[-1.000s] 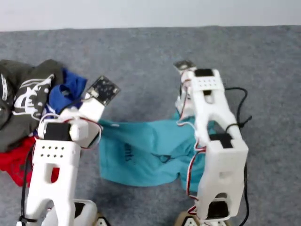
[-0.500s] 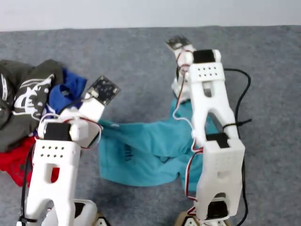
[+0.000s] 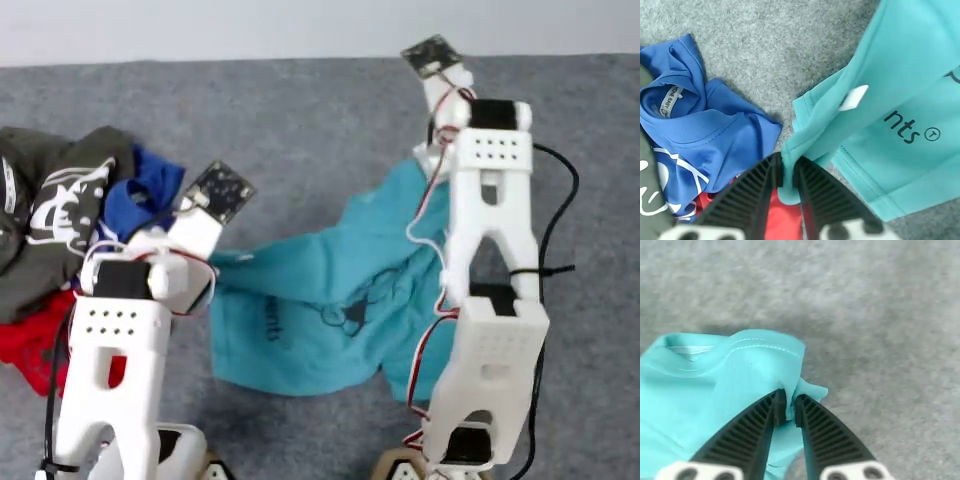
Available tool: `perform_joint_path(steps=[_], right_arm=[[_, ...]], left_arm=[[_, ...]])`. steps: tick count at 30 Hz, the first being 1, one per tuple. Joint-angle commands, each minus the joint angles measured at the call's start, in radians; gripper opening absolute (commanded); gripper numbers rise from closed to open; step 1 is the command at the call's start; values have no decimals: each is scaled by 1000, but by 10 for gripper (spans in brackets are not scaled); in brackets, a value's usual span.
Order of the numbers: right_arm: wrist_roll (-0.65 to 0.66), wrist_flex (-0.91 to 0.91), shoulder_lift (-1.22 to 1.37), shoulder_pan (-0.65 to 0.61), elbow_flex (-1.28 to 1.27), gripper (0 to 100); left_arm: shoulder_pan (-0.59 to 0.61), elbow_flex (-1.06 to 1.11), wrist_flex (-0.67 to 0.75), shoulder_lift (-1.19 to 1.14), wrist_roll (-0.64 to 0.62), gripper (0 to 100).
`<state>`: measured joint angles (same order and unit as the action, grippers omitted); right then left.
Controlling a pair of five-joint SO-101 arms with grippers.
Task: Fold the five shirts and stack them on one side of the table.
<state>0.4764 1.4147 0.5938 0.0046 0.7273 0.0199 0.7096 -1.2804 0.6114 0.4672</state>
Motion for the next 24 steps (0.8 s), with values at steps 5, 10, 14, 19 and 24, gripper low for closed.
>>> perform_joint_path(steps=[5, 10, 14, 19, 24], right_arm=[[6, -27, -61, -13, 38, 9], [6, 22, 27, -96, 40, 50], [-60, 113, 27, -125, 89, 217], [-172, 153, 8, -79, 244, 313], [-180, 114, 56, -50, 327, 310]], left_arm=[[0, -4, 18, 17, 5, 2], [-2, -4, 18, 17, 3, 2], [0, -4, 12, 17, 3, 2], [2, -4, 14, 17, 3, 2], [0, -4, 17, 17, 3, 2]])
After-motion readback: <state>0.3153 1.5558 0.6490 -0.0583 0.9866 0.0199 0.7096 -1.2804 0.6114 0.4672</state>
